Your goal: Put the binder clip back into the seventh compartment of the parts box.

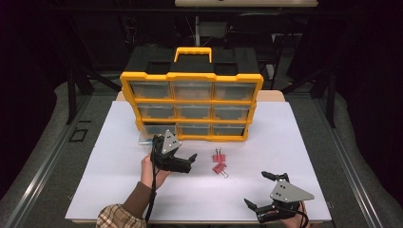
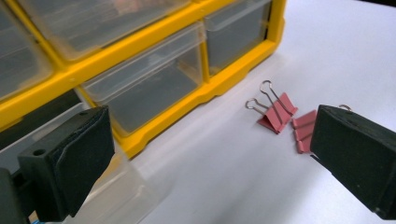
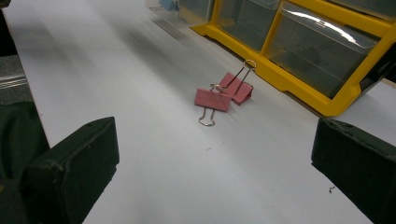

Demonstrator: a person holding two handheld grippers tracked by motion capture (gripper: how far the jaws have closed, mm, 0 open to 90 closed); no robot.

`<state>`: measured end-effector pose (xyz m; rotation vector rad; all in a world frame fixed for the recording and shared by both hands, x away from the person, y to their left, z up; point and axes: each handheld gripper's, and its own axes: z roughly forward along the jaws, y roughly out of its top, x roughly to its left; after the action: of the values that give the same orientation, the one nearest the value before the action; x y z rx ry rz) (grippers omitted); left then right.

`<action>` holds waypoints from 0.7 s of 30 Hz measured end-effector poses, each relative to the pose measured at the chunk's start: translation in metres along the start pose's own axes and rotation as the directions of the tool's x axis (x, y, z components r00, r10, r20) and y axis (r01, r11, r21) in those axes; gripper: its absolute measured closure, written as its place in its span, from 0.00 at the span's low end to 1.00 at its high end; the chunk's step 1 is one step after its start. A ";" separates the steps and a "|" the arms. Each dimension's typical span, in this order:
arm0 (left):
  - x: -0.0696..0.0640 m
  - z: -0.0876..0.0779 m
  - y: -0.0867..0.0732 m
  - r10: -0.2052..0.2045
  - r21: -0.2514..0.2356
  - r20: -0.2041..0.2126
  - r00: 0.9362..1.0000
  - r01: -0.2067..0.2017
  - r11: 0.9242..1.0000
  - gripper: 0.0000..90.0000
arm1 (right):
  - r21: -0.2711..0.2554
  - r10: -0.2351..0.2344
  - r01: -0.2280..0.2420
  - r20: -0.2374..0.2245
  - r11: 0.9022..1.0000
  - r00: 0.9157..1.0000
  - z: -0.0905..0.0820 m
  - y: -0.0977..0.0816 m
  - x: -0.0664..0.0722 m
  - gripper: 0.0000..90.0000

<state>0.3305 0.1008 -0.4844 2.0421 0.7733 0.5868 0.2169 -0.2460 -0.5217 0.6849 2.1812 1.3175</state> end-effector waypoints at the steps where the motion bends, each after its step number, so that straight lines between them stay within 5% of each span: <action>1: 0.000 0.000 0.000 0.000 0.000 0.000 1.000 0.000 1.000 0.00 | 0.000 0.000 0.000 0.000 1.000 1.000 0.000 0.000 0.000 0.00; 21: -0.032 0.024 -0.008 0.037 0.016 0.123 0.992 -0.039 0.999 0.00 | 0.004 0.002 -0.002 0.003 1.000 1.000 -0.002 -0.001 0.000 0.00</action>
<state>0.3216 0.0685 -0.5073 2.0924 0.6714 0.4721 0.2151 -0.2480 -0.5215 0.6905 2.1822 1.3125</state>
